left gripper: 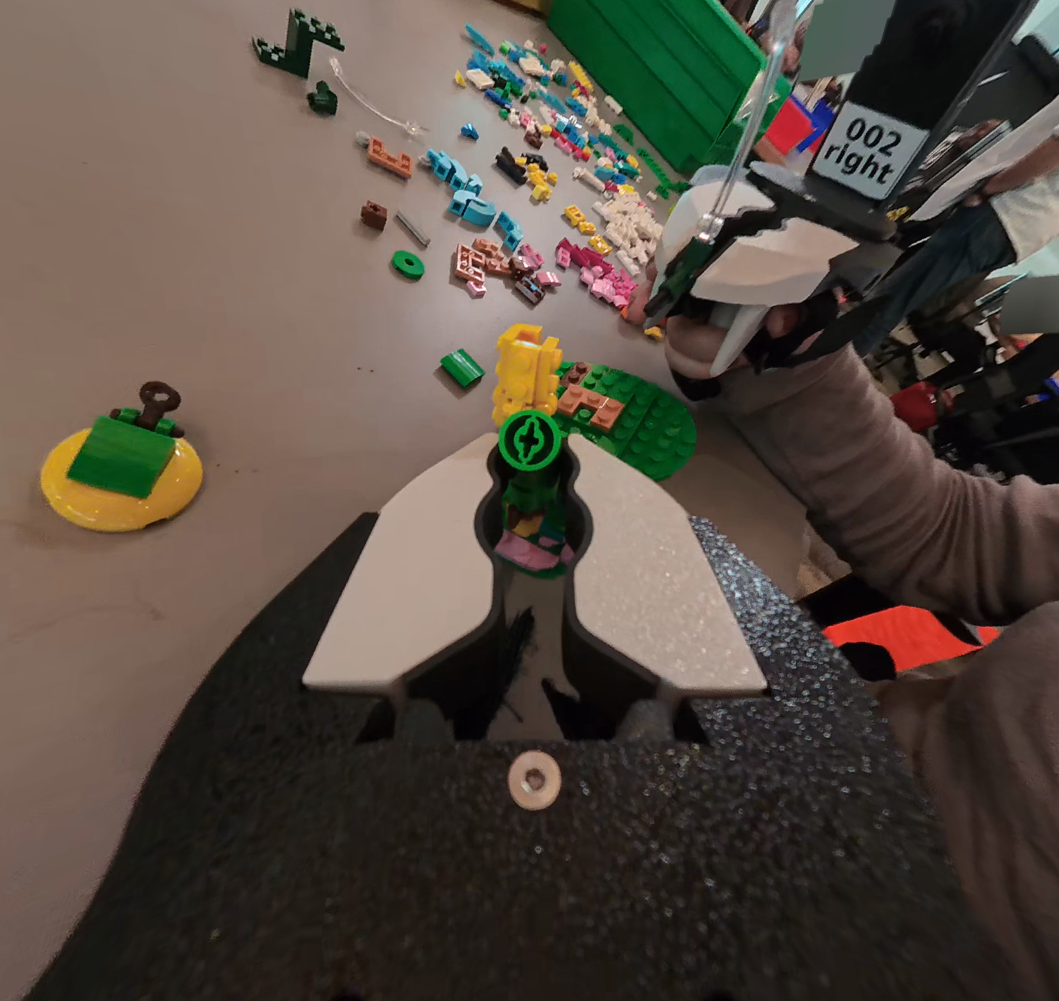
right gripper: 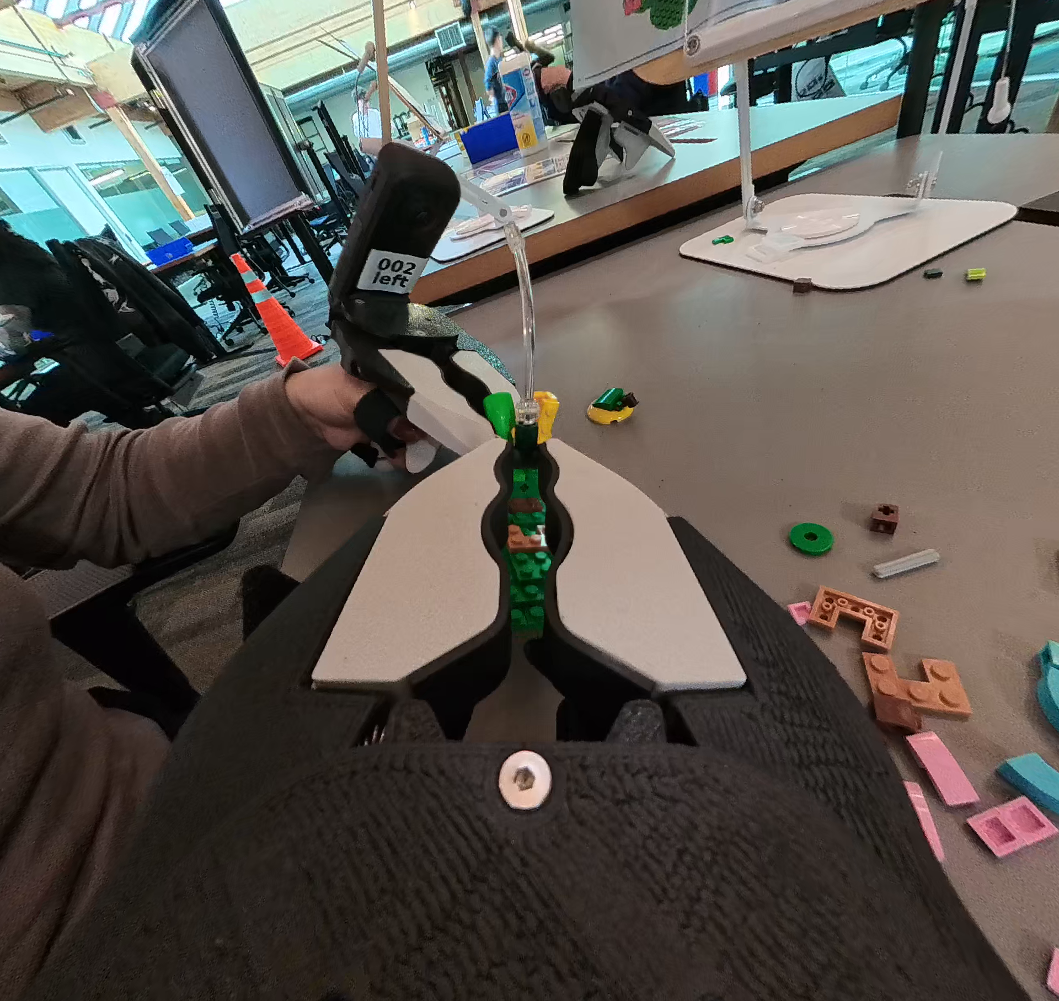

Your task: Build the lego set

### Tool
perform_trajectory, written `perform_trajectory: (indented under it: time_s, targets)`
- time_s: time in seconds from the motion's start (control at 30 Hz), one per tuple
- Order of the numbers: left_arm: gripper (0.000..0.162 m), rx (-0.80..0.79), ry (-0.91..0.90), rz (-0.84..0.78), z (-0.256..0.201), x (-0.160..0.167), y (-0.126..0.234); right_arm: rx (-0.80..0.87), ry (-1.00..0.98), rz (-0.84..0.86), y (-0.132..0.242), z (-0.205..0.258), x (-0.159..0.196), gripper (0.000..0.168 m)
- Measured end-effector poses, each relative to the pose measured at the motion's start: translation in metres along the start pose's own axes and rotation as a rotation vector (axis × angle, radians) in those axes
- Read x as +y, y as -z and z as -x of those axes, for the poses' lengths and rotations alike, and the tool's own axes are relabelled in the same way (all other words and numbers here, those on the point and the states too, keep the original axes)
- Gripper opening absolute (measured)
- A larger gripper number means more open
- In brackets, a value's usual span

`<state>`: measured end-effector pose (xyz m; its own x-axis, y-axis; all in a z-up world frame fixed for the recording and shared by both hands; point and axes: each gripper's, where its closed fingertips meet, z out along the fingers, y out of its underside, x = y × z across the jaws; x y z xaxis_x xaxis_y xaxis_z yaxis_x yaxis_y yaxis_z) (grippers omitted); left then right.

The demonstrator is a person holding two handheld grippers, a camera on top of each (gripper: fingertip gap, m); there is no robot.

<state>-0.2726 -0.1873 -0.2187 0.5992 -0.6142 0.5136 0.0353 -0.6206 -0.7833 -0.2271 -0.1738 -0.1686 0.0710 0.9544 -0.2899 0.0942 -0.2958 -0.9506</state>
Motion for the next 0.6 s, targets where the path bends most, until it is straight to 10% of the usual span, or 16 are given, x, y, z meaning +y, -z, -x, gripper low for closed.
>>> perform_trajectory:
  time_s: [0.6]
  targets:
    - [0.016, 0.325, -0.028, -0.437, -0.048, -0.053, 0.025, -0.072, -0.019, -0.375, 0.037, 0.011, -0.059, 0.005]
